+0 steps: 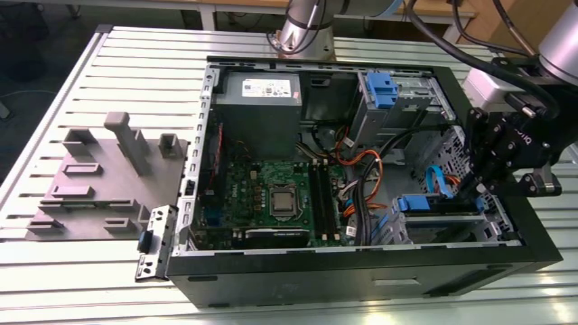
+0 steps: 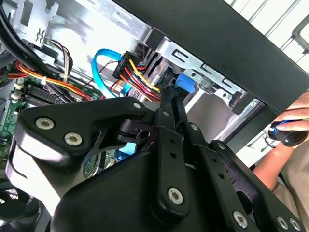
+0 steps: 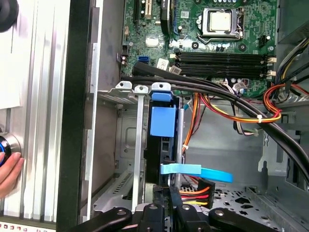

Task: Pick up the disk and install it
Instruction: 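Insert the second disk wire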

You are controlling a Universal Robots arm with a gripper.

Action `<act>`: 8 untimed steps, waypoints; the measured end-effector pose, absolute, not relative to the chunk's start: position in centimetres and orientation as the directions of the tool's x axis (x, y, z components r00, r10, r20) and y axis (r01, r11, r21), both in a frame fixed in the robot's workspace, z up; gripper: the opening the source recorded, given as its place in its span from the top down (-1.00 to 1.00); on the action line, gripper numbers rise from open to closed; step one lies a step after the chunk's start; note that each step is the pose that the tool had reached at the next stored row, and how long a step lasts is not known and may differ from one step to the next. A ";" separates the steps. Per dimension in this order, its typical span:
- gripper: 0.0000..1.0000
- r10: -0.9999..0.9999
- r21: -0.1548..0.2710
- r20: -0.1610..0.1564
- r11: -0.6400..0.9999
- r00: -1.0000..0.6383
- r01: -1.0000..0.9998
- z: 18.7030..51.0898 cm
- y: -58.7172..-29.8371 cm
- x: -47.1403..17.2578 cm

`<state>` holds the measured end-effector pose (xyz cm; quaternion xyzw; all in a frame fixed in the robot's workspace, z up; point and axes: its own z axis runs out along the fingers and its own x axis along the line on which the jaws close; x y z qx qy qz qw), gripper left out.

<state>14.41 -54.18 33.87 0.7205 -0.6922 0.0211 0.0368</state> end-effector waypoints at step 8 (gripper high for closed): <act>0.67 -0.996 0.024 0.081 -0.039 0.041 -0.999 33.7 -54.1 14.1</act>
